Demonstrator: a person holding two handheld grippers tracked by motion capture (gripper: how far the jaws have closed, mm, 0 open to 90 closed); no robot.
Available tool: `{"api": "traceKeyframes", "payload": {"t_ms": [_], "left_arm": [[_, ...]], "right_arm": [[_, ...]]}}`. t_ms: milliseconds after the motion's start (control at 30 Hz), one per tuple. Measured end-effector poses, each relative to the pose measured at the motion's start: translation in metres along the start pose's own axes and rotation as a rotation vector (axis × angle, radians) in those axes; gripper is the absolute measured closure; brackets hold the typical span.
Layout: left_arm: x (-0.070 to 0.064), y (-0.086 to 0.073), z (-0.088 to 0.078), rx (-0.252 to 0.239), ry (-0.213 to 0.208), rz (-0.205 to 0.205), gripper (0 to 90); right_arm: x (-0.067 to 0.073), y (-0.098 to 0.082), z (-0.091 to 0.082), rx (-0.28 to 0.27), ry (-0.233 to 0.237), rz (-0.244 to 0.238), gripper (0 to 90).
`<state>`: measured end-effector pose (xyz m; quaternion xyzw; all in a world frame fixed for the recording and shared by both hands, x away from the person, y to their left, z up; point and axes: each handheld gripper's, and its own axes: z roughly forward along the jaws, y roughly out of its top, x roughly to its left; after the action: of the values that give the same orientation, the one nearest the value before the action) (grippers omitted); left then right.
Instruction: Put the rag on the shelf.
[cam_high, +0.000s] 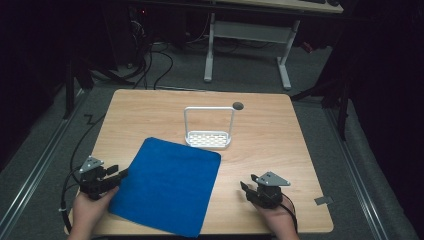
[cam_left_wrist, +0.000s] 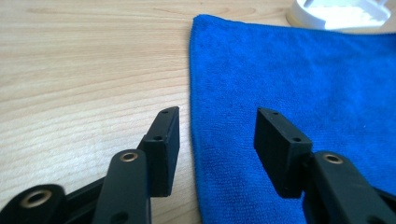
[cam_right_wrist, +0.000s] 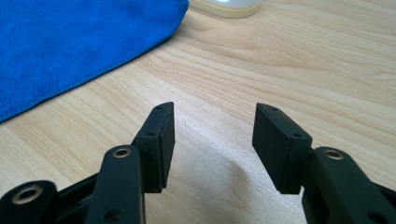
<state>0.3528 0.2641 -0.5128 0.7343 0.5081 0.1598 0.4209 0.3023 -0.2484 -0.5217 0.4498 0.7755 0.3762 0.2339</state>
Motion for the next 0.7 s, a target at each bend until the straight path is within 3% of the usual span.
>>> {"api": "traceKeyframes", "payload": {"t_ms": [267,367,533,567,700], "left_arm": [[-0.007,0.000,0.006,0.015,-0.008,0.029,51.1],[-0.010,-0.001,0.005,0.011,-0.013,0.046,52.5],[-0.013,0.000,0.000,0.002,-0.063,0.046,61.5],[-0.014,-0.001,-0.001,0.011,-0.087,0.044,67.5],[-0.018,-0.007,-0.005,0.050,-0.102,0.064,80.6]], "right_arm": [[0.001,0.001,0.000,-0.010,0.016,-0.029,51.9],[0.002,0.001,0.000,-0.022,0.016,-0.062,53.7],[0.005,0.004,0.003,-0.033,0.042,-0.069,60.4],[0.010,0.007,0.004,-0.034,0.060,-0.078,66.3],[0.021,0.016,0.012,-0.035,0.120,-0.107,78.8]]}}
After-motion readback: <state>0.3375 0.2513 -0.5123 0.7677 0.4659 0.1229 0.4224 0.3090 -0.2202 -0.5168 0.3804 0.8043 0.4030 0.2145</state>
